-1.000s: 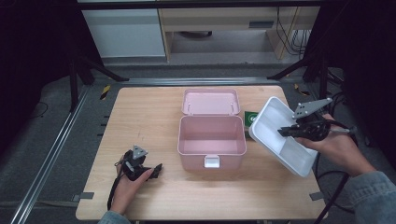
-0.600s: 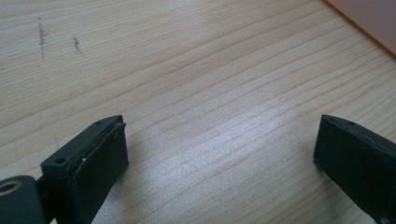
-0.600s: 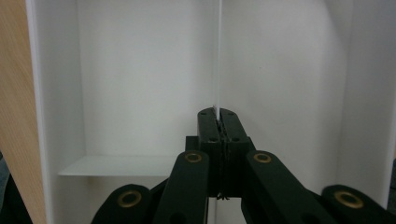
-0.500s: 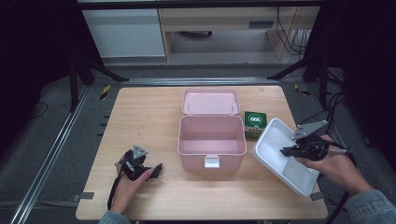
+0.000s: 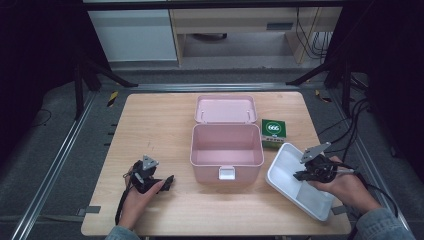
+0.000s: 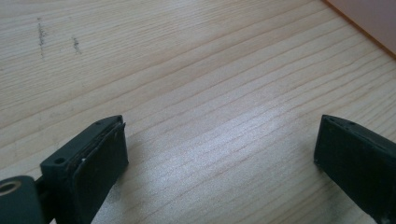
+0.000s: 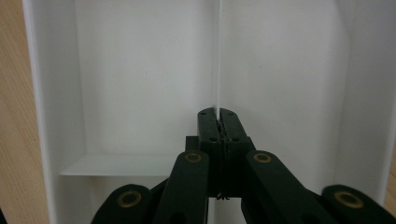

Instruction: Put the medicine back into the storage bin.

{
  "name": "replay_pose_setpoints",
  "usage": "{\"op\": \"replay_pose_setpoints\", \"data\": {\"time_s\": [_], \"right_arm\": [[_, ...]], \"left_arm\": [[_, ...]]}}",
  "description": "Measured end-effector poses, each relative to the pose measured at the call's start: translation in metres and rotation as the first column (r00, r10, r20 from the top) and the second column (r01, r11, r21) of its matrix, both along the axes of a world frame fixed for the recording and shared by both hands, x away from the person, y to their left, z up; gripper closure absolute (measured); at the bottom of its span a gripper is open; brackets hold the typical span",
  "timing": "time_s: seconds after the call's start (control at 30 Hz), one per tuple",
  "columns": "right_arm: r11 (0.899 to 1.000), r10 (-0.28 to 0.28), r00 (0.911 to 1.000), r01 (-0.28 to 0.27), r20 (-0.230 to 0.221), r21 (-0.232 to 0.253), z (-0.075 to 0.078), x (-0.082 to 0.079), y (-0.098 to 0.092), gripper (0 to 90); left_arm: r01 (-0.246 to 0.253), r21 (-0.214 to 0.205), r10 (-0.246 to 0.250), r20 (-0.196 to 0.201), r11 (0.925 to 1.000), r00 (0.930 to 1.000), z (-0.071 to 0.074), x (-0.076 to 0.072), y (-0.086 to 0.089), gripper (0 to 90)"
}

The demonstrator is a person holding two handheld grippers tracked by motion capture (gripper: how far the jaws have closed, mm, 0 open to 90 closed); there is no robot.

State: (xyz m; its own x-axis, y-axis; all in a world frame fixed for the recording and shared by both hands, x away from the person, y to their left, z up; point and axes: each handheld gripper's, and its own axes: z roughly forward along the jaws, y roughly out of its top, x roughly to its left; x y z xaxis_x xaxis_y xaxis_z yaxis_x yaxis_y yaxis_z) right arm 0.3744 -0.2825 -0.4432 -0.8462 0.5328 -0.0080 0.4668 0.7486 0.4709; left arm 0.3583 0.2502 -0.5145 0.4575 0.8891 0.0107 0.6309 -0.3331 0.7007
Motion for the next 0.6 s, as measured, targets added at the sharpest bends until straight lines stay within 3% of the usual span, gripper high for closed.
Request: {"op": "replay_pose_setpoints", "data": {"time_s": [0.27,0.43,0.47,0.6], "right_arm": [[0.999,0.017,0.999,-0.019,-0.042,-0.041,-0.022,0.006,0.015,89.9],[0.998,0.027,0.9982,-0.03,-0.054,-0.051,-0.027,0.008,0.019,88.3],[0.999,0.032,0.9987,-0.033,-0.041,-0.02,-0.023,0.01,0.018,77.9],[1.0,0.026,0.9996,-0.026,0.005,-0.01,-0.008,0.016,0.017,63.7]], "left_arm": [[0.0,0.0,0.0,0.0,1.0,1.0,0.0,0.0,0.0,1.9],[0.0,0.0,0.0,0.0,1.0,1.0,0.0,0.0,0.0,1.9],[0.0,0.0,0.0,0.0,1.0,1.0,0.0,0.0,0.0,1.9],[0.0,0.0,0.0,0.0,1.0,1.0,0.0,0.0,0.0,1.9]]}}
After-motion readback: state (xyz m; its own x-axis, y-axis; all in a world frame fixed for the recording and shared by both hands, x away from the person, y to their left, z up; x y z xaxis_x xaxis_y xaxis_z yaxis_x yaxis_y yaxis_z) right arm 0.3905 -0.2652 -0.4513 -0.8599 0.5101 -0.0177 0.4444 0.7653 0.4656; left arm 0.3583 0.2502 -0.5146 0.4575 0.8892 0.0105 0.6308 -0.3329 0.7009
